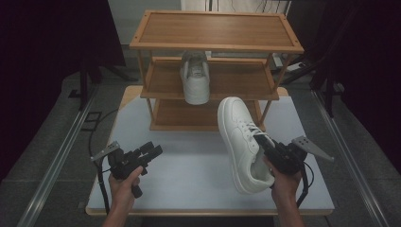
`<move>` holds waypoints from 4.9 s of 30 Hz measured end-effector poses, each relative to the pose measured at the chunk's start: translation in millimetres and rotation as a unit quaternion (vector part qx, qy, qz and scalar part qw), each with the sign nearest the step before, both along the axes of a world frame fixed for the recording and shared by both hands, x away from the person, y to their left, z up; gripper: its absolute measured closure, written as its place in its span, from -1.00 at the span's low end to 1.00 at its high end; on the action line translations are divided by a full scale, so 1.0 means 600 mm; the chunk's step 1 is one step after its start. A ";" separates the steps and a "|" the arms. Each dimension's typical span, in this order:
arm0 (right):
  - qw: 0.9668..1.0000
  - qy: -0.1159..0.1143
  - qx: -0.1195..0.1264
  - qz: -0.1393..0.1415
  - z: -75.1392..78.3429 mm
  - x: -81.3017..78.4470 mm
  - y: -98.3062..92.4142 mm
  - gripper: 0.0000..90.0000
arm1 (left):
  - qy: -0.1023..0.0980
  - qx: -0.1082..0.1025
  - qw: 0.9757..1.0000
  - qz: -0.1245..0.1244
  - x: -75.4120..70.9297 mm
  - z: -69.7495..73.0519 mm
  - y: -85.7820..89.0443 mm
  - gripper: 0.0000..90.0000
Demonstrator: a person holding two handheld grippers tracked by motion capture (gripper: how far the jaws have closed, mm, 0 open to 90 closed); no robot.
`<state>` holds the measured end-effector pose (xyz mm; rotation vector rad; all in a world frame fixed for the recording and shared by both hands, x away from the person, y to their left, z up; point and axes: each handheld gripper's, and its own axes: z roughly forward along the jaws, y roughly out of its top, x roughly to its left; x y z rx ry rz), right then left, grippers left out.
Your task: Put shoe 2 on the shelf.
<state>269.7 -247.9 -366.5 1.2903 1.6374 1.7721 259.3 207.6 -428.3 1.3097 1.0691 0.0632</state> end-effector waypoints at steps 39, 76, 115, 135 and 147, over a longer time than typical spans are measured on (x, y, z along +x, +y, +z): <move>0.995 0.019 -0.051 -0.085 0.151 0.205 0.071 0.85 | -0.028 -0.017 0.999 -0.009 -0.011 0.008 0.000 -0.19; 0.987 0.045 -0.067 -0.138 0.152 0.338 0.134 0.83 | -0.008 -0.025 1.000 -0.012 -0.001 -0.009 0.005 -0.19; 0.995 -0.011 -0.065 -0.068 0.147 0.273 0.113 0.20 | -0.003 -0.008 1.000 -0.015 -0.002 -0.014 -0.006 -0.18; 0.993 -0.047 -0.103 0.027 0.091 0.123 0.072 0.14 | 0.002 -0.002 1.000 -0.012 -0.004 -0.016 -0.003 -0.18; 0.989 -0.055 -0.119 0.066 0.002 0.019 0.037 0.08 | 0.001 0.006 1.000 -0.008 -0.005 -0.016 0.000 -0.18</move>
